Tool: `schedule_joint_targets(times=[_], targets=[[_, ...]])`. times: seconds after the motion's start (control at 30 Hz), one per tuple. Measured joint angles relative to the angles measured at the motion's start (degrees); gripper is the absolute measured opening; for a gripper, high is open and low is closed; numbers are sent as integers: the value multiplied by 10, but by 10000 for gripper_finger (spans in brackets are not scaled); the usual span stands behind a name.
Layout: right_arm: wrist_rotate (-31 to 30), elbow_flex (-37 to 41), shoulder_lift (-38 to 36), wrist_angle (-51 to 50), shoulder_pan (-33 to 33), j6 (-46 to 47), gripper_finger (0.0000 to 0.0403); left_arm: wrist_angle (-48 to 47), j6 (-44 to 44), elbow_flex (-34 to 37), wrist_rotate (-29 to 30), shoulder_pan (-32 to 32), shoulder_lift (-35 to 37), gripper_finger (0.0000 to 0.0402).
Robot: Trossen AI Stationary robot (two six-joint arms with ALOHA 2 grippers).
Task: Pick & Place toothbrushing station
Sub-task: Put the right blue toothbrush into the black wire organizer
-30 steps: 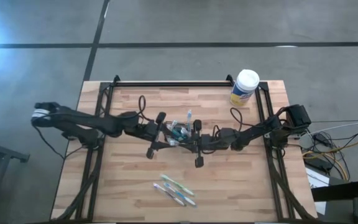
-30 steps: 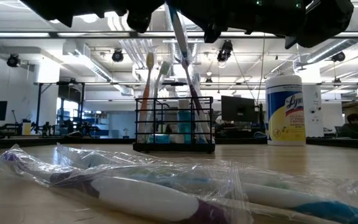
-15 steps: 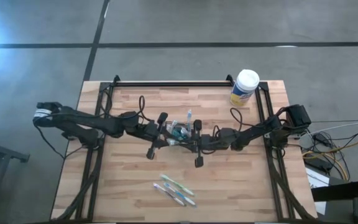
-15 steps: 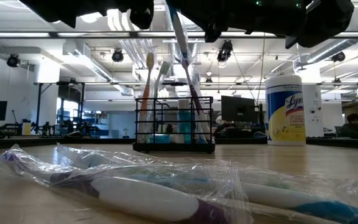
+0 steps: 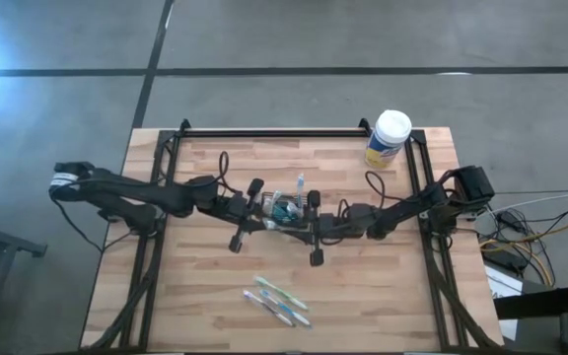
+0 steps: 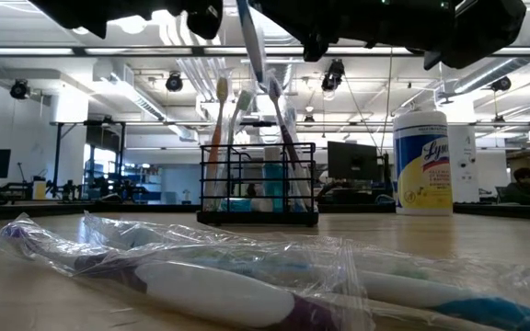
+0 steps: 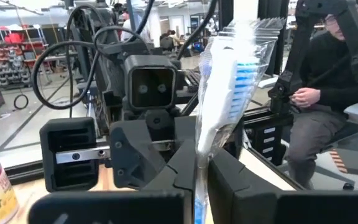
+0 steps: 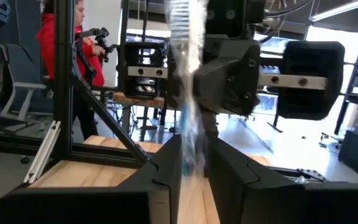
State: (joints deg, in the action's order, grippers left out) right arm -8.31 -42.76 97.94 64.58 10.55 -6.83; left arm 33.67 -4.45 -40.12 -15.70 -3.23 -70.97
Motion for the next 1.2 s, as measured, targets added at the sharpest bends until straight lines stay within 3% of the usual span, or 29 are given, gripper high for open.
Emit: schedule_joint_targets(times=[0.37,0.5,0.67,0.8,0.97,1.2], targets=[[7,4,-6,-15,0,-4,98,-109,-26,1,2,-1,89,17],[8,1,-55,-42,1,10,100,-145,-27,4,19,-1,109,17],[9,-40,-193,-298,3,40,95,-152,-41,18,26,0,142,17],[9,-86,-253,-461,13,58,91,-154,-43,29,35,0,171,17],[9,-92,-261,-476,34,51,93,-173,-46,31,39,2,205,17],[9,-45,-263,-419,39,52,93,-231,-45,29,45,16,250,17]])
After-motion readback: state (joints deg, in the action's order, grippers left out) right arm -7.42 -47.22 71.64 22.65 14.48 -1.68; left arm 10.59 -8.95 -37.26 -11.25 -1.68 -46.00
